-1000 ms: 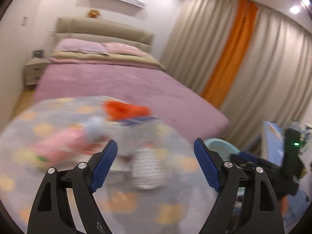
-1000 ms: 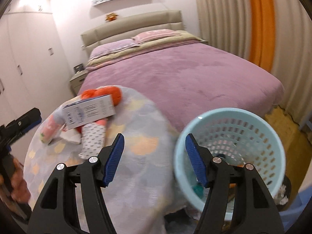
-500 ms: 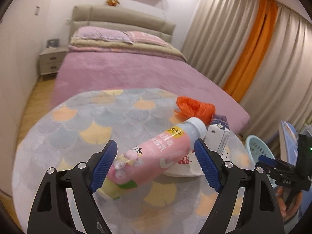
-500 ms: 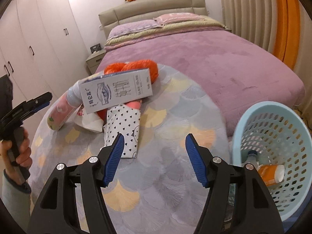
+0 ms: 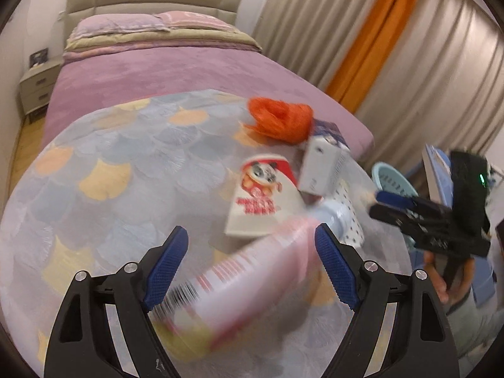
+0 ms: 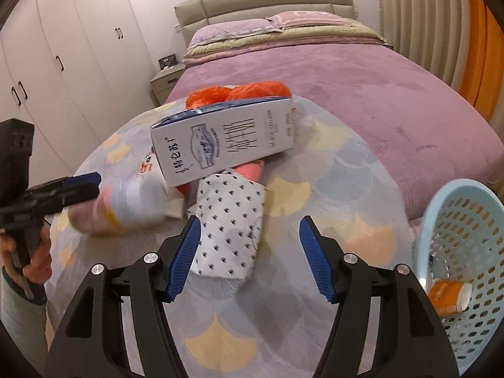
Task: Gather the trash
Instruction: 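Grasp the pink yogurt bottle with left tool while right grasps polka-dot paper bag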
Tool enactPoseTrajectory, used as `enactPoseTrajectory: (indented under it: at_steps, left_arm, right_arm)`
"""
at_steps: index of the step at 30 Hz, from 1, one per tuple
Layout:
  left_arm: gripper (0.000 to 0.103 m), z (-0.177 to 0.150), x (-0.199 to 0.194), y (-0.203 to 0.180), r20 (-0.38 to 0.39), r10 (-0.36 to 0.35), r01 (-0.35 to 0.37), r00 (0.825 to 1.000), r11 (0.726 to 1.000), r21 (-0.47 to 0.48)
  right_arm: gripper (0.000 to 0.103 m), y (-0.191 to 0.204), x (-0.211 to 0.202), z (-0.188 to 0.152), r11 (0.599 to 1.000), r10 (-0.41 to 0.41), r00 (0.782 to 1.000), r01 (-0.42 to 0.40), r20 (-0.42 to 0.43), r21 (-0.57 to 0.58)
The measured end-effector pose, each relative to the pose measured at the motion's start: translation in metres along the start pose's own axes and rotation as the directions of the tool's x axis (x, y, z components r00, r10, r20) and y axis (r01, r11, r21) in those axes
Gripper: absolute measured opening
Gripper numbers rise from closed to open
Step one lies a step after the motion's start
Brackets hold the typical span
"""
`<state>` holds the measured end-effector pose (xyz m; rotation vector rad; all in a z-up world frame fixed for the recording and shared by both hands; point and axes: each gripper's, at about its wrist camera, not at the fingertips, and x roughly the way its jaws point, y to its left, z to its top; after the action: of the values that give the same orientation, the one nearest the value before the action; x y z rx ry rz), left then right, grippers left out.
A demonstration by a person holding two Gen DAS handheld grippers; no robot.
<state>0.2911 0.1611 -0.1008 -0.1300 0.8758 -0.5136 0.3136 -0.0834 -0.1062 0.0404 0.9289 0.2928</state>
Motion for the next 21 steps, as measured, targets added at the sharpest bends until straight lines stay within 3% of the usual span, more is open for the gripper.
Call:
enactPoseTrajectory:
  at_steps: [7,13,21]
  left_arm:
    - [0.083,-0.028,0.01,-0.035,-0.079,0.006,0.005,0.997,0.991,0.132]
    - [0.084,-0.047,0.003,-0.042,-0.11,-0.025,0.04,0.994,0.989,0.14]
    - [0.083,-0.083,0.006,-0.063,-0.189,-0.016,0.047,0.982,0.986,0.158]
  right_arm:
    - [0.062,-0.004,0.023,0.005,0.998,0.028,0.998,-0.026,-0.047,0.05]
    - [0.063,0.001,0.039,0.005,0.997,0.052,0.995,-0.047,-0.084,0.059]
    - [0.067,0.026,0.048,0.003,1.0,-0.009,0.997,0.009,-0.074,0.005]
